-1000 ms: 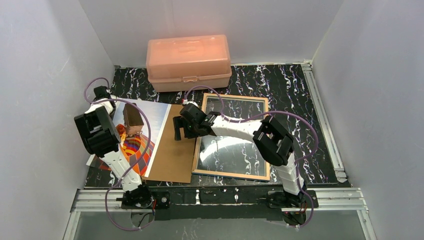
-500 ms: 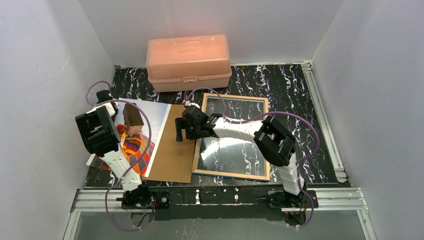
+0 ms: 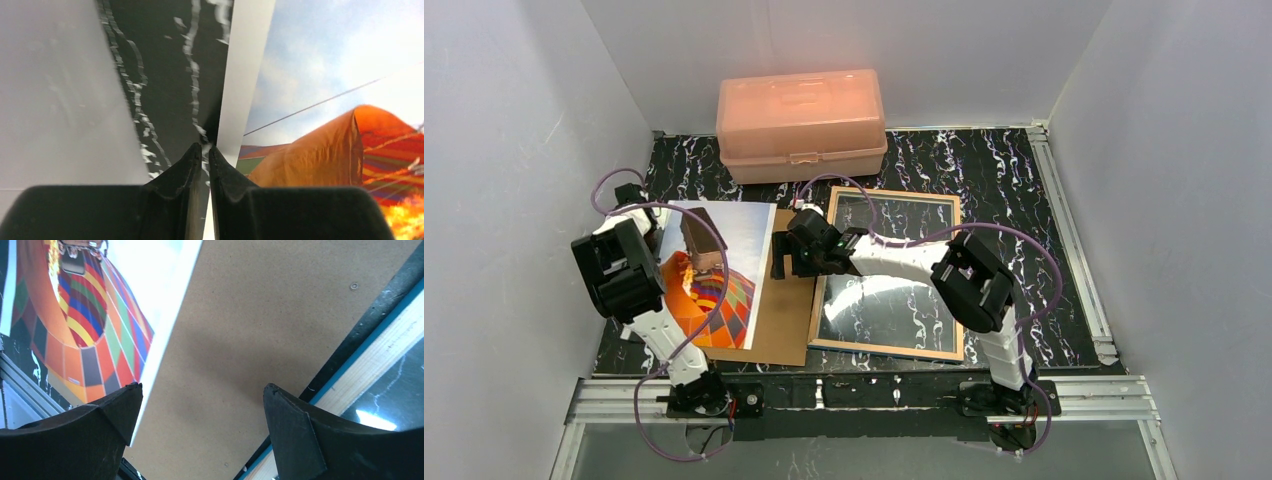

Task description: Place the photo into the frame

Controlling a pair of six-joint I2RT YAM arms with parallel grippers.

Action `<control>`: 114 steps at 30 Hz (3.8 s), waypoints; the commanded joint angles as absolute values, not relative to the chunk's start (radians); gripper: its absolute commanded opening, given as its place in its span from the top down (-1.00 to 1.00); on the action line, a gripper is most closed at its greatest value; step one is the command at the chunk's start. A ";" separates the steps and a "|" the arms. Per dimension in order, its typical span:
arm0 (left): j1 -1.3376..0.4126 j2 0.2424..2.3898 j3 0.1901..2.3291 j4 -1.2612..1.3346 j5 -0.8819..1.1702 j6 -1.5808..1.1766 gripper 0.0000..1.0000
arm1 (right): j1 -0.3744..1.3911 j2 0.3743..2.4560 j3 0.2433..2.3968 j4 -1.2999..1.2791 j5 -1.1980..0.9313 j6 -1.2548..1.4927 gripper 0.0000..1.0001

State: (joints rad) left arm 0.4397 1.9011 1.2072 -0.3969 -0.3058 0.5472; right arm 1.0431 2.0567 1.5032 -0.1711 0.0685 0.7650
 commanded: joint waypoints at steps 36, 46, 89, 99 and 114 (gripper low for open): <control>0.411 1.868 1.164 -0.524 -0.185 0.427 0.78 | 1.035 2.280 1.785 -0.270 0.183 0.780 -0.97; 0.375 1.845 1.142 -0.592 -0.082 0.398 0.78 | 1.035 2.300 1.754 -0.197 0.074 0.864 -0.97; 0.353 1.832 1.101 -0.561 -0.101 0.427 0.81 | 0.940 2.237 1.730 -0.228 0.019 0.814 -0.97; 0.353 1.839 1.096 -0.559 -0.092 0.425 0.81 | 0.955 2.289 1.773 -0.228 0.007 0.839 -0.97; 0.348 1.857 1.116 -0.586 -0.048 0.392 0.84 | 0.973 2.329 1.733 -0.144 -0.099 0.973 -0.97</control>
